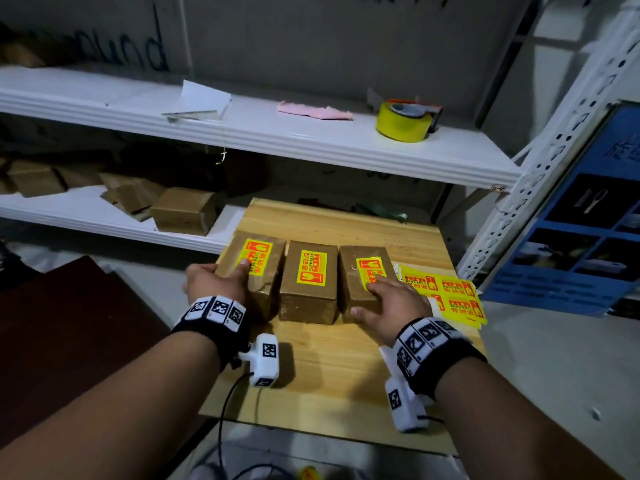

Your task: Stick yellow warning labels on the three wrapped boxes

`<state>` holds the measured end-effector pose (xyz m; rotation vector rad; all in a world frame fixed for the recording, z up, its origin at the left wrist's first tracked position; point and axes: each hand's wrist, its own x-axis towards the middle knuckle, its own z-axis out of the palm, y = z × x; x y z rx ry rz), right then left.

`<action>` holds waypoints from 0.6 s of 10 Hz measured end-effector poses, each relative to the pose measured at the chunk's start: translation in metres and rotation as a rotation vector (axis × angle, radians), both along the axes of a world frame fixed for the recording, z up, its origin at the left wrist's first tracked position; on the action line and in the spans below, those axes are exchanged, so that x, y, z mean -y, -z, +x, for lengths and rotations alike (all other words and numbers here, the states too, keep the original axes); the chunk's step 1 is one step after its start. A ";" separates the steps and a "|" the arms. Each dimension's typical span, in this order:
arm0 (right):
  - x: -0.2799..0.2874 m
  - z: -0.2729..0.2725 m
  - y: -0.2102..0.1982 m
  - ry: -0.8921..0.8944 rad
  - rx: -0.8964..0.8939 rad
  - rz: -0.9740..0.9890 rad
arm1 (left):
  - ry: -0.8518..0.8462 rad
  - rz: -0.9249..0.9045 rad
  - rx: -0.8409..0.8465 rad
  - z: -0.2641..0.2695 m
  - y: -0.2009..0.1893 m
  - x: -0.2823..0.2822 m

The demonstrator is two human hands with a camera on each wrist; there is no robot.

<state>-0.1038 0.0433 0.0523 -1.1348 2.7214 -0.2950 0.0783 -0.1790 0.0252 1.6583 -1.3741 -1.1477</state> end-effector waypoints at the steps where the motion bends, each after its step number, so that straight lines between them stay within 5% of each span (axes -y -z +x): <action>1: -0.003 0.000 0.003 -0.008 -0.018 -0.011 | 0.059 0.010 0.041 -0.007 0.007 -0.001; 4: -0.006 0.005 0.004 -0.025 -0.027 0.001 | 0.120 -0.006 0.040 -0.011 0.011 -0.002; 6: -0.015 -0.003 -0.002 0.088 0.113 -0.246 | 0.097 -0.084 0.047 -0.001 0.006 -0.002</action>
